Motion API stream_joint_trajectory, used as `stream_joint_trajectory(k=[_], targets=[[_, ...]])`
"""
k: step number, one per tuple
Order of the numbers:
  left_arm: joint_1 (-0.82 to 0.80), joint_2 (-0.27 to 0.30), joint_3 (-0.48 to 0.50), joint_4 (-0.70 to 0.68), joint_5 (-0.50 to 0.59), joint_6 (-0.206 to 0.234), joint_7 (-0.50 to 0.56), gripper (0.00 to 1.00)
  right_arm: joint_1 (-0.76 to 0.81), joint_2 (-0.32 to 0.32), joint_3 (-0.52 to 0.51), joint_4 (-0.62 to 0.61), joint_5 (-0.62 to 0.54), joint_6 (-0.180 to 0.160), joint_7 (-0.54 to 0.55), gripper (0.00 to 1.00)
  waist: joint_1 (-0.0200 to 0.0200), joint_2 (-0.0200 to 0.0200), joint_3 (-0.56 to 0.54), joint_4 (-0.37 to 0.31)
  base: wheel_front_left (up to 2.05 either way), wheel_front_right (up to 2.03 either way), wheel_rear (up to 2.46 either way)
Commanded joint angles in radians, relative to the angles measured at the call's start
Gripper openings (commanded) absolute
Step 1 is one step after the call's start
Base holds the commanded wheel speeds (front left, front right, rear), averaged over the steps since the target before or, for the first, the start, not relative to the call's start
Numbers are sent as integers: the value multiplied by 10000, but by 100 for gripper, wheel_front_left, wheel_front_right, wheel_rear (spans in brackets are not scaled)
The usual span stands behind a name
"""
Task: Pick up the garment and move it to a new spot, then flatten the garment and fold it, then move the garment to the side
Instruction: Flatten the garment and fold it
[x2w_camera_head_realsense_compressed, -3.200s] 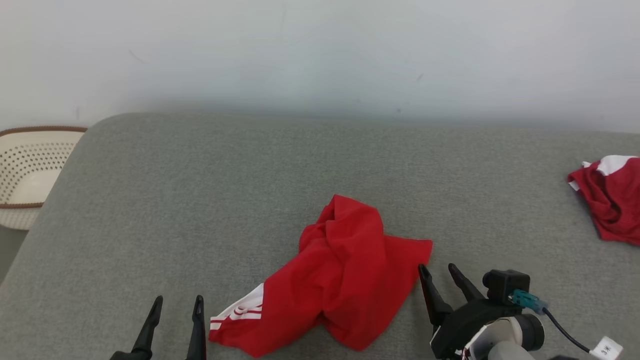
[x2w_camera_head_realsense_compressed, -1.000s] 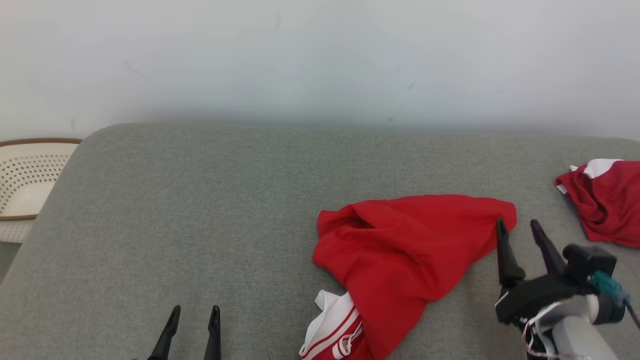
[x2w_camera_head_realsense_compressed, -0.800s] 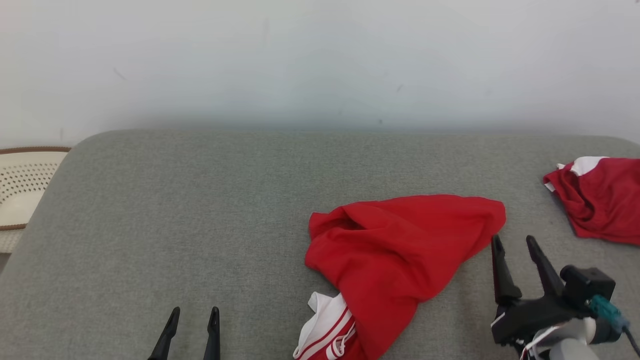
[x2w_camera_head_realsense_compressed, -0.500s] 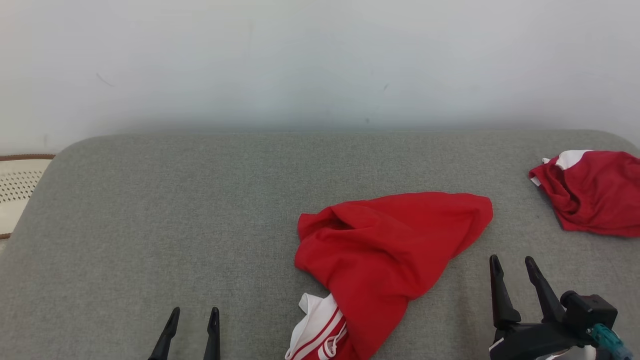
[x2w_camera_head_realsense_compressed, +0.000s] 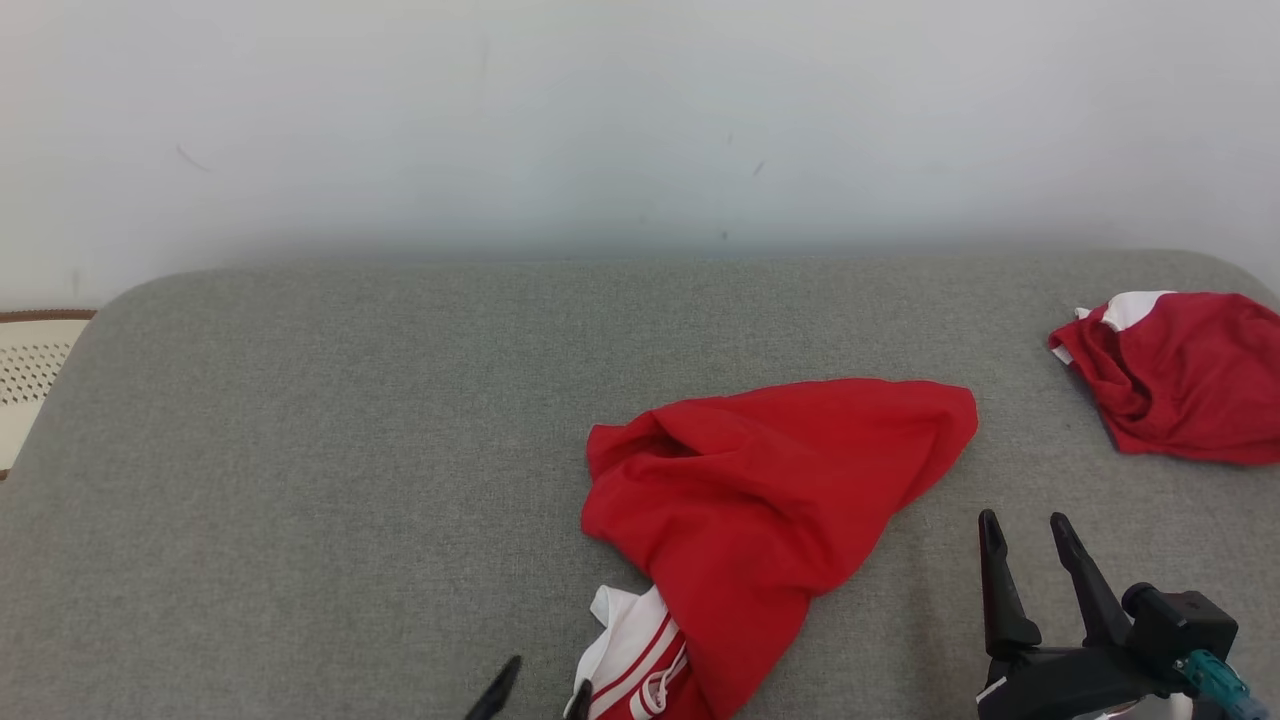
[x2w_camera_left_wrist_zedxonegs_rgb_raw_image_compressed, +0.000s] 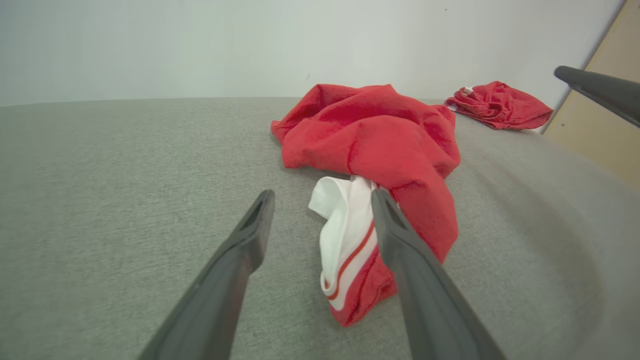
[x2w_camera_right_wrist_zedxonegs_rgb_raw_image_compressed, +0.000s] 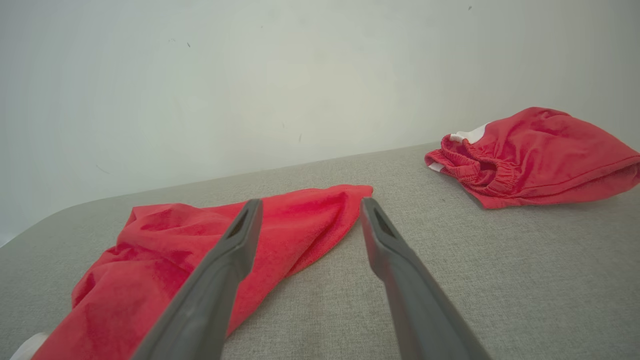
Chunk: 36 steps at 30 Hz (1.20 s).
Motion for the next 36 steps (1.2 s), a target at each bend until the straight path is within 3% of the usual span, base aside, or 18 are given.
stream_joint_trajectory(k=[1, 10, 25, 26, 27, 36], targets=[[-101, 1, -210, 116, 141, -89, -45, 100, 102, 51, 11, -31, -93, -2, 21, 100, 0, 0, 15, -9, 0, 0, 0], [-658, -11, -1679, 1012, 188, -381, -45, 100, -90, 41, 160, -29, 15, -2, 3, 100, 0, 0, 253, -271, 0, 0, 0], [-1843, -8, -2090, 2850, 57, -354, -45, 100, -366, -15, 206, 215, 125, -2, -135, 100, 0, 0, 759, -1025, 0, 0, 0], [-1895, -7, -2060, 2990, 5, -300, -45, 75, -387, -3, 206, 231, 110, -2, -150, 100, 0, 0, 770, -1036, 0, 0, 0], [-1941, -7, -2074, 3112, -10, -288, -45, 3, -388, 8, 207, 250, 94, -2, -161, 100, 0, 0, 770, -1045, 0, 0, 0], [-1776, 19, -1953, 1960, -71, -139, -45, 0, -206, 76, 159, 440, 99, -2, -249, 100, 0, 0, 398, -678, 0, 0, 0]])
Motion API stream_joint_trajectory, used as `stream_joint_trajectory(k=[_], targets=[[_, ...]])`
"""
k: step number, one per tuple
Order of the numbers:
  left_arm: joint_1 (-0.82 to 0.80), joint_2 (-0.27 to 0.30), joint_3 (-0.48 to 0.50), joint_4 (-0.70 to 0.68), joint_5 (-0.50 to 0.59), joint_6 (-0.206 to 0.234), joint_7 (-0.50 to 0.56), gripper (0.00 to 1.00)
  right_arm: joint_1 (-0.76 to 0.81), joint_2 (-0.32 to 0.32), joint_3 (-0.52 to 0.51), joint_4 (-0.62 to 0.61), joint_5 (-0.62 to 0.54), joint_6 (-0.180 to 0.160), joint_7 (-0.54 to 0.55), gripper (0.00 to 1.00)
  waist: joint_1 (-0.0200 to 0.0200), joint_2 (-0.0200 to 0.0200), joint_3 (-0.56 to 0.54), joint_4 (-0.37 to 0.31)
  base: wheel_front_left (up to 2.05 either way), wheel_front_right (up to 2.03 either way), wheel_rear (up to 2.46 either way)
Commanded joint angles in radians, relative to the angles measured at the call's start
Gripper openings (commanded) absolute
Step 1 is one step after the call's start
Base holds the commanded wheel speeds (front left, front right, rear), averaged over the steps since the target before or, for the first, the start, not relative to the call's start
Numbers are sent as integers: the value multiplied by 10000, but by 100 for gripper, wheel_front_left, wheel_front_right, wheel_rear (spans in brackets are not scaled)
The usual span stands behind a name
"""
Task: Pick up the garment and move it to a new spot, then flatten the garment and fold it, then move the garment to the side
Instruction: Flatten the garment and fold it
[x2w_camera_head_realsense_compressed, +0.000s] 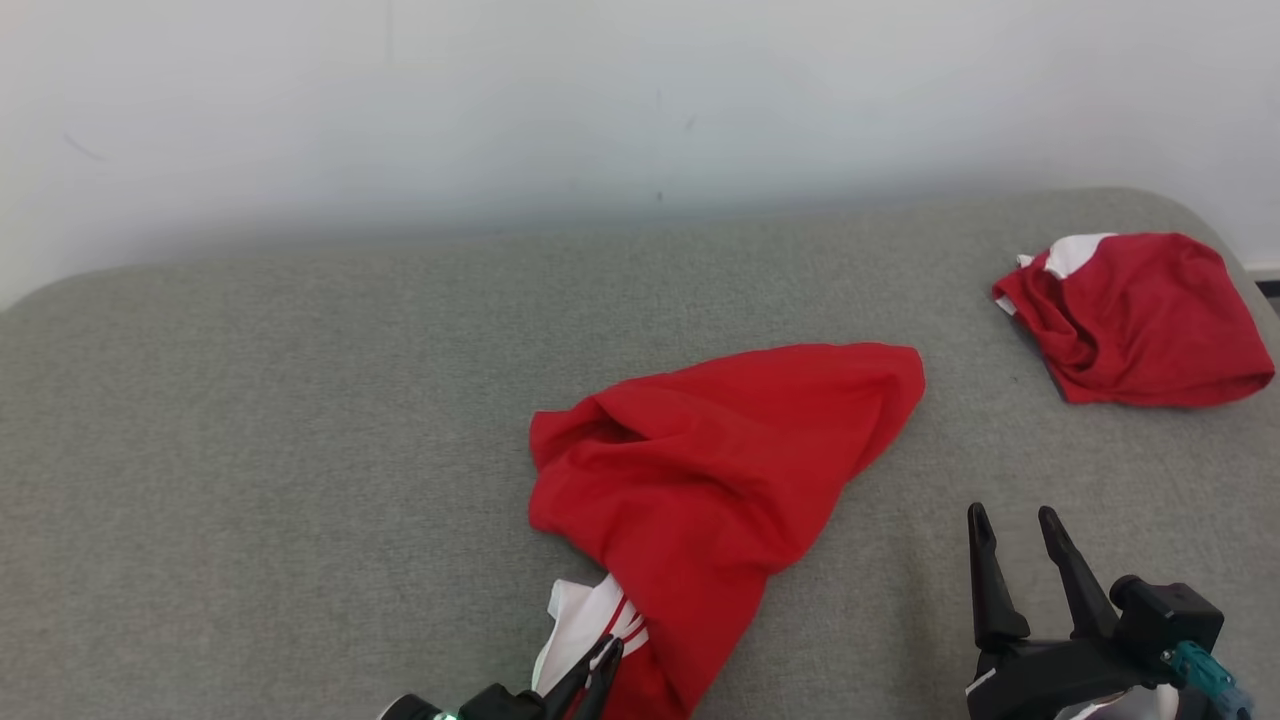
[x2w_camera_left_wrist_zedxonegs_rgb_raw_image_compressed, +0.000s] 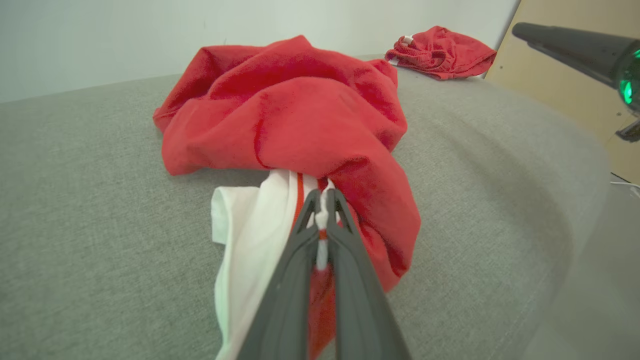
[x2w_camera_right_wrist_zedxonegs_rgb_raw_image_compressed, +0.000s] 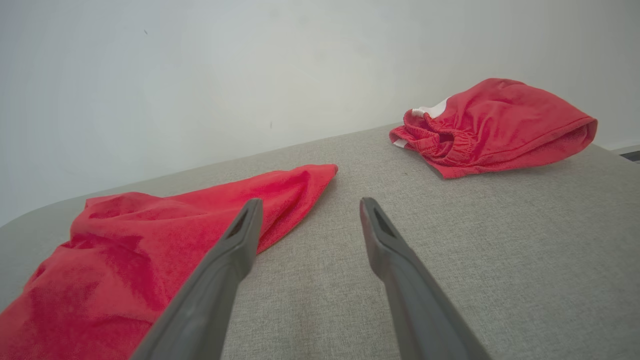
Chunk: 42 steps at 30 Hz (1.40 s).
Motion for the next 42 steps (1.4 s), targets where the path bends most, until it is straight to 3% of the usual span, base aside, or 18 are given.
stream_joint_trajectory(k=[1, 10, 17, 23, 30, 35, 42], targets=[[213, 83, 66, -209, 0, 21, -45, 0, 117, 16, 27, 40, 20, -2, -72, 100, 0, 0, -226, 221, 0, 0, 0], [423, 676, 550, -2088, -55, 315, 150, 0, 256, 144, 20, 230, 102, -2, -128, 100, 0, 0, -674, 851, 0, 0, 0], [319, 1471, 975, -4426, 55, 436, 1256, 0, 287, 282, -32, 355, 95, -2, -184, 100, 0, 0, -813, 1184, 0, 0, 0], [-67, 1880, 1116, -5899, -78, 237, 2214, 0, 212, 377, -94, 482, 125, -2, -183, 100, 0, 0, -836, 1269, 0, 0, 0], [-804, 2183, 1158, -5755, -636, -207, 2792, 0, 1, 445, -104, 464, 155, -2, -188, 100, 0, 0, -747, 1017, 0, 0, 0], [-1422, 2599, 1223, -4895, -845, -421, 2810, 0, -60, 406, -147, 509, 130, -2, -188, 100, 0, 0, -637, 717, 0, 0, 0], [-1951, 2754, 1275, -3258, -1400, -575, 2488, 0, -206, 353, -145, 569, 118, -2, -190, 100, 0, 0, -482, 347, 0, 0, 0]])
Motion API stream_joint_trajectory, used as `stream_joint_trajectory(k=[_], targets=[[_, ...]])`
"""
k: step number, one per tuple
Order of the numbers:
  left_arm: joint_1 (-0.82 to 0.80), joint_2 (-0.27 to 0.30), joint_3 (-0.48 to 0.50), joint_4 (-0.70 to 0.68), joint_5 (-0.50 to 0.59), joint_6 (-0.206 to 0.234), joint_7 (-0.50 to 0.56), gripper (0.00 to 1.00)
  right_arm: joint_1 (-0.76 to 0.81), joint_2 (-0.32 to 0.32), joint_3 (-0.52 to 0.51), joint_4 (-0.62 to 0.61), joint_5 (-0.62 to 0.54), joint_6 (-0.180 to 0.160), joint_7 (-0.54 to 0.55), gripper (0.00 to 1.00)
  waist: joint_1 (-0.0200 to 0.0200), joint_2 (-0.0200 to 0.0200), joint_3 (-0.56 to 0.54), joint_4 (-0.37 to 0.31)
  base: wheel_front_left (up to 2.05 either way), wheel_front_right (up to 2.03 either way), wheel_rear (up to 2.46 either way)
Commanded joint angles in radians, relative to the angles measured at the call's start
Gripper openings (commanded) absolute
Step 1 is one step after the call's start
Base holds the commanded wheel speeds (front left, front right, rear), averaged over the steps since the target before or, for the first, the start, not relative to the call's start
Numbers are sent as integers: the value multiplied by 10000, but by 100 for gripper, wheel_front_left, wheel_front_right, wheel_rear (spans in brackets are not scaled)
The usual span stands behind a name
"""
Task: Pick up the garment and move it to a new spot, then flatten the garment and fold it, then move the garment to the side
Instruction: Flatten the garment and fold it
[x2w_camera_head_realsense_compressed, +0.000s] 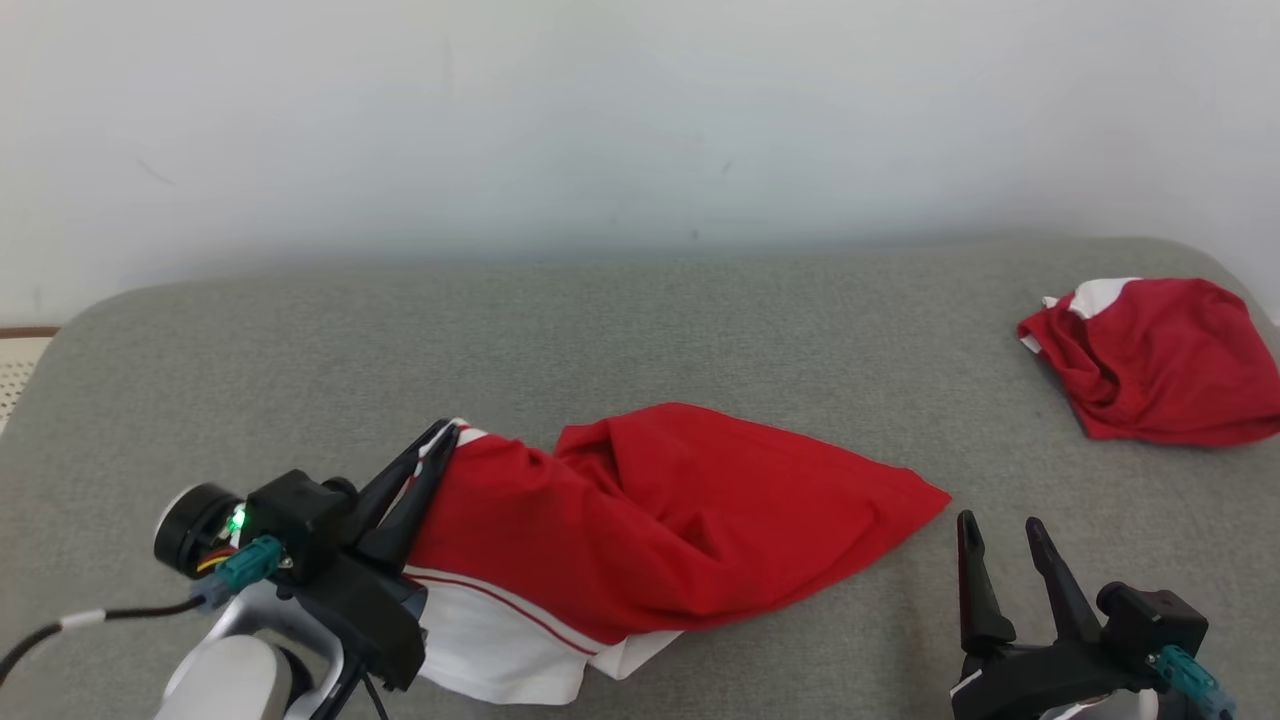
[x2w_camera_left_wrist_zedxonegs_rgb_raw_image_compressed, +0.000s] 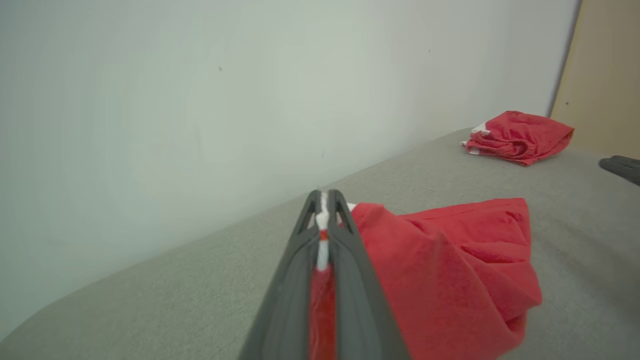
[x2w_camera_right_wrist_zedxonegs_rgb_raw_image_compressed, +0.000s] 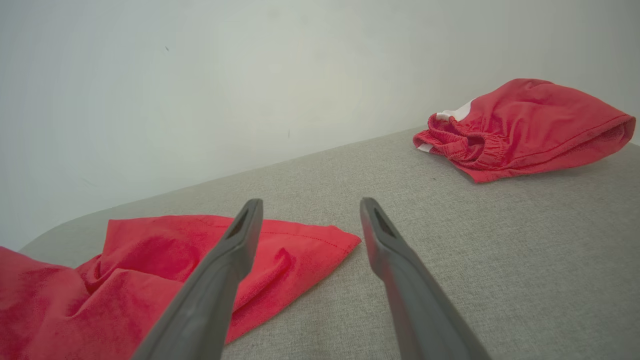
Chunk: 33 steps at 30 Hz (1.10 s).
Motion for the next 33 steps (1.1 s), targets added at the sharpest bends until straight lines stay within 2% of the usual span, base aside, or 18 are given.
stream_joint_trajectory(k=[1, 17, 18, 19, 20, 25, 30, 33], targets=[[-116, -2, 58, 534, -238, -52, -194, 0, -95, -40, 33, 36, -12, -2, -17, 100, 0, 0, 117, -197, 0, 0, 0], [-1937, 102, -57, 5314, -680, -135, -2357, 0, -586, -142, 292, 69, 113, -3, -18, 100, 0, 0, 954, -949, 0, 0, 0], [-2031, 107, -86, 5538, -634, -137, -2419, 12, -583, -145, 296, 86, 124, -3, -18, 100, 0, 0, 973, -965, 0, 0, 0], [-2124, 114, -96, 5751, -587, -130, -2495, 73, -582, -144, 299, 104, 129, -3, -18, 100, 0, 0, 984, -971, 0, 0, 0], [-2191, 97, -57, 5915, -597, -131, -2529, 100, -581, -135, 296, 107, 124, -3, -18, 100, 0, 0, 988, -968, 0, 0, 0], [-2107, 82, 149, 6205, -513, -81, -2639, 100, -466, -114, 222, 176, 102, -3, -18, 100, 0, 0, 884, -818, 0, 0, 0], [-1435, 97, 693, 5309, -409, 205, -2629, 100, -377, -102, 187, 161, 97, -3, -18, 100, 0, 0, 743, -547, 0, 0, 0], [-840, -78, 1066, 4393, -334, 452, -2631, 100, -302, -71, 170, 161, 61, -3, -18, 100, 0, 0, 656, -333, 0, 0, 0]])
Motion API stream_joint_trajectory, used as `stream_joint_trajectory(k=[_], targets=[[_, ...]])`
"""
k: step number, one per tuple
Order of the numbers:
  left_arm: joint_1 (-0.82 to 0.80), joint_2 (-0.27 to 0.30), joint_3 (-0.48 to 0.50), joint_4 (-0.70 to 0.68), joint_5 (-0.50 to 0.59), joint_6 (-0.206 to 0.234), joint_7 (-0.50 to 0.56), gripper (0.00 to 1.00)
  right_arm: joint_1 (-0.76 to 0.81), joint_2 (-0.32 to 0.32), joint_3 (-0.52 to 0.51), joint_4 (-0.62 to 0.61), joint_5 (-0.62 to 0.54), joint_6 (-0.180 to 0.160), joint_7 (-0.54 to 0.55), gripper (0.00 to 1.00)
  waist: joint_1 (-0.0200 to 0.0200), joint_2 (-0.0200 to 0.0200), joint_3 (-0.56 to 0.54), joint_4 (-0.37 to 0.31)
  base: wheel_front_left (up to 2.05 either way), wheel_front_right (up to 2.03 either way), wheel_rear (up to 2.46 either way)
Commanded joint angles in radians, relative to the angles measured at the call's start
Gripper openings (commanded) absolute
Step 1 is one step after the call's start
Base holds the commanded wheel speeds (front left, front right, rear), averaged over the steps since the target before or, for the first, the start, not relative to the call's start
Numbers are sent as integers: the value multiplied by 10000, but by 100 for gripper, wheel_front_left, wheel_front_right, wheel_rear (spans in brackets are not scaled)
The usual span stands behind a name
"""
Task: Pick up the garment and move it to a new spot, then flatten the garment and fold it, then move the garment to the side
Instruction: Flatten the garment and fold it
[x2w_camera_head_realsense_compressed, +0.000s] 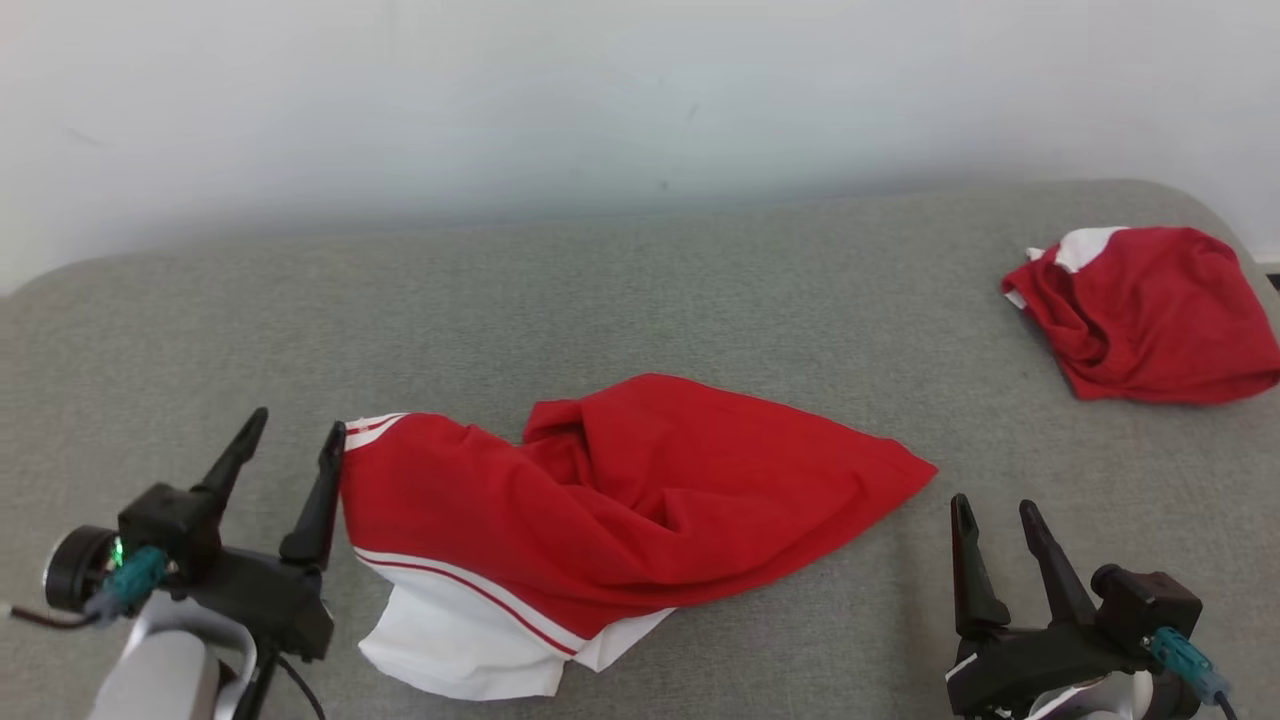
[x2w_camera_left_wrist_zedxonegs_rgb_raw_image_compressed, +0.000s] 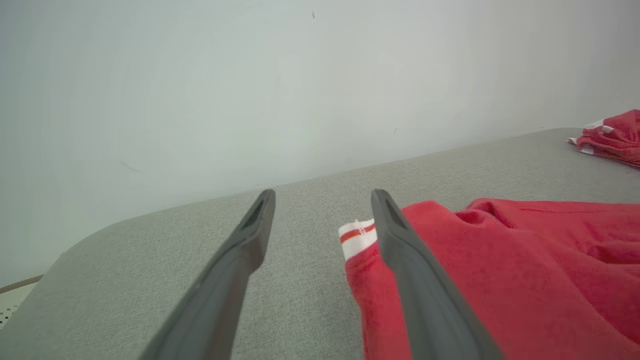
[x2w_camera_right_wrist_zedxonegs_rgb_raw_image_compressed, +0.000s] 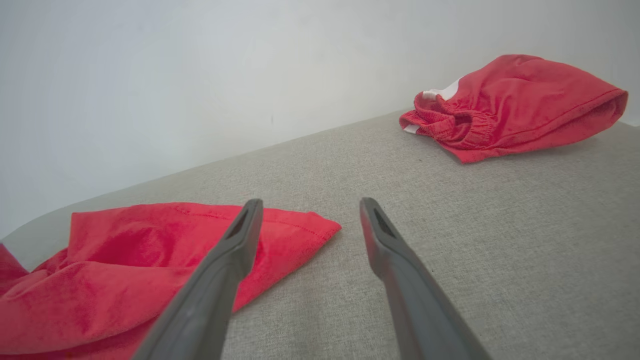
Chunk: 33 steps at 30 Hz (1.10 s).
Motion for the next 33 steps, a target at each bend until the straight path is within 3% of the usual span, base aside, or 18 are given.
stream_joint_trajectory(k=[1, 8, 16, 25, 33], targets=[[627, -120, 261, -710, 112, 211, -41, 100, 139, -24, 1, 35, 39, -3, -18, 100, -1, 0, -134, 288, 0, 0, 0], [2313, -793, 1111, -3077, 509, 806, -43, 100, 208, -98, -3, 204, 111, -3, -18, 100, -1, 0, -223, 724, 0, 0, 0], [3543, -1327, 1382, -3826, 587, 807, -42, 100, 262, -199, 0, 258, 174, -3, -18, 100, -1, 0, -270, 892, 0, 0, 0], [3775, -1763, 1295, -2163, 449, 210, -43, 100, 93, -260, 153, 267, 176, -3, -18, 100, -1, 0, -87, 811, 0, 0, 0], [3297, -1973, 1366, -760, 609, 29, -43, 100, -4, -379, 175, 286, 237, -3, -18, 100, -1, 0, 176, 451, 0, 0, 0]])
